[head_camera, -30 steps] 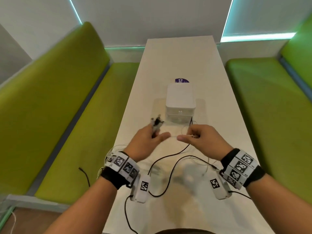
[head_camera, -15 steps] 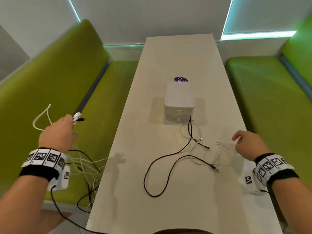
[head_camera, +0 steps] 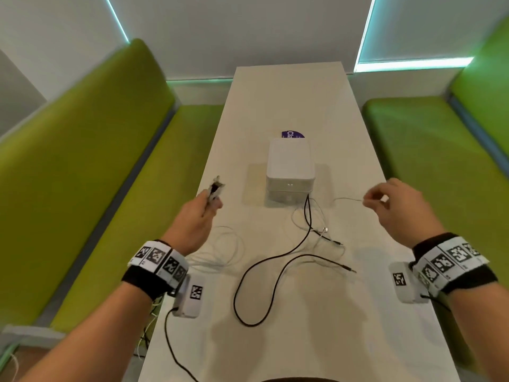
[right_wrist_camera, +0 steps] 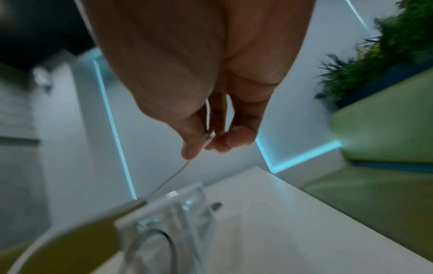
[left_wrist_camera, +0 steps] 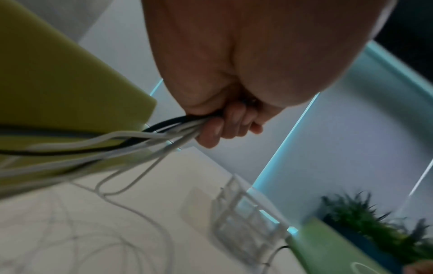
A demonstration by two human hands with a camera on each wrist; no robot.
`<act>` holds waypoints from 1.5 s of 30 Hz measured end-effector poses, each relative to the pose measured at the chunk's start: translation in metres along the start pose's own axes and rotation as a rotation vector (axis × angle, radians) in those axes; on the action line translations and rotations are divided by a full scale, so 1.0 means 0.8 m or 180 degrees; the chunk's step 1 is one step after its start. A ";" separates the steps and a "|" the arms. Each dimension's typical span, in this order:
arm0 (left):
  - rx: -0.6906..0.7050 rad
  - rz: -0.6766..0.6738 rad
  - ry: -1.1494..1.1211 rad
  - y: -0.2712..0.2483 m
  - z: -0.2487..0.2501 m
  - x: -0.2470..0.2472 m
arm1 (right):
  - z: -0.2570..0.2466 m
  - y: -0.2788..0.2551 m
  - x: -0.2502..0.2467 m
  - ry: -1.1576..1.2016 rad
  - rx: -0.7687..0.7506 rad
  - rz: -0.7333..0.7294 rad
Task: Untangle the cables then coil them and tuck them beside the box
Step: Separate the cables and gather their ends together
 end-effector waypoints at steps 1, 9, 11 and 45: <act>0.0048 -0.0127 -0.0239 0.000 0.013 0.008 | -0.027 0.003 -0.012 0.0130 -0.0270 -0.0015; -0.0451 -0.1385 -0.2143 -0.023 0.081 0.081 | -0.179 -0.015 -0.003 0.1393 -0.1254 -0.1084; -0.0458 -0.1728 -0.2194 -0.033 0.083 0.096 | -0.192 -0.012 0.000 0.1744 -0.1194 -0.0749; 0.0502 -0.0693 0.0602 -0.033 0.041 0.081 | -0.157 -0.021 0.092 0.1404 -0.0785 -0.0766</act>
Point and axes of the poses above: each hand's wrist, its own y-axis towards the middle knuckle, its own x-axis out of the palm, z = x × y, the point moved 4 cm from there along y, towards the middle knuckle, and after that the axes turned 9 degrees about -x, right-handed, at the moved point
